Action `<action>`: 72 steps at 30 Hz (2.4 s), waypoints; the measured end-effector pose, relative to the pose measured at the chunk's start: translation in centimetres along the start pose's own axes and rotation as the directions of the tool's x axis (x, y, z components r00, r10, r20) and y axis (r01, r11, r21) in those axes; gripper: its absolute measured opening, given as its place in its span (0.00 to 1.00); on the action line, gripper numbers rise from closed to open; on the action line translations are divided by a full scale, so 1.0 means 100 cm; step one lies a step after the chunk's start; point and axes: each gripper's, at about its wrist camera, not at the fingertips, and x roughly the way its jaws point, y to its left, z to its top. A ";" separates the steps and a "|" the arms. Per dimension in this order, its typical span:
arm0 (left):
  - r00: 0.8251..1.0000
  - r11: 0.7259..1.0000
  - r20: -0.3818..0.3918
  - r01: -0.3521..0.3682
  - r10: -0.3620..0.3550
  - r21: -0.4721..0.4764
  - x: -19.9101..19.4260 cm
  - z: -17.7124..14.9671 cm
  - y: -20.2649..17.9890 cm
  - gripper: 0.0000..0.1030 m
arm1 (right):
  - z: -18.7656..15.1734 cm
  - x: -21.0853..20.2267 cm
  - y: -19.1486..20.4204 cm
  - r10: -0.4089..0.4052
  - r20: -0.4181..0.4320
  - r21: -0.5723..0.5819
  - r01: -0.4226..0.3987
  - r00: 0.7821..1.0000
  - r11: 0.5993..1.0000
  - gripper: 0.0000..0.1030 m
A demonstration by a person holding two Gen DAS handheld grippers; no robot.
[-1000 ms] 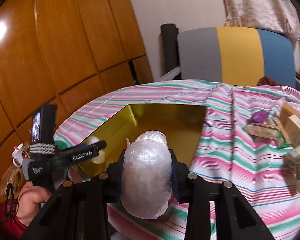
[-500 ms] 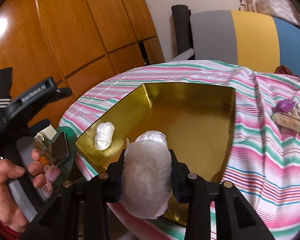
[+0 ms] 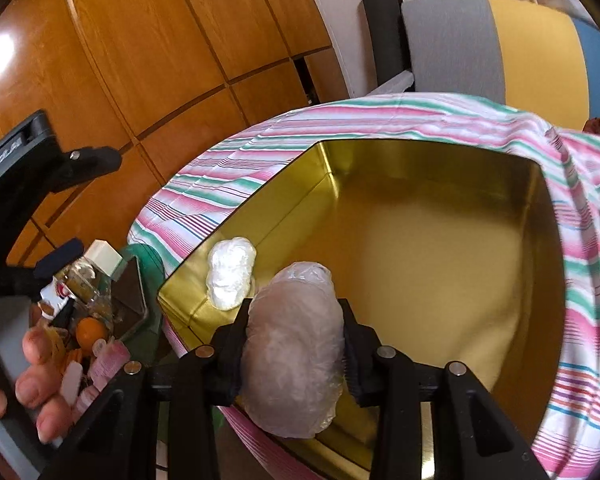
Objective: Organize objects
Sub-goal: 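Carry both plastic bundles to the gold tray and release them inside, then return both grippers to the pile and grasp the yellow sponge with the right gripper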
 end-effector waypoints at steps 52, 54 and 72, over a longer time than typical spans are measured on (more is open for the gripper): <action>0.854 0.777 -0.393 0.492 -0.342 0.393 -0.031 -0.138 -0.146 1.00 | -0.078 -0.209 -0.231 -0.651 0.127 0.418 0.555 0.748 0.719 0.62; 0.848 0.772 -0.404 0.500 -0.344 0.392 -0.033 -0.142 -0.151 1.00 | -0.077 -0.202 -0.236 -0.614 0.105 0.417 0.526 0.783 0.742 0.63; 0.786 0.684 -0.502 0.589 -0.361 0.431 -0.048 -0.178 -0.208 1.00 | -0.079 -0.241 -0.319 -0.733 0.052 0.439 0.644 0.678 0.627 0.70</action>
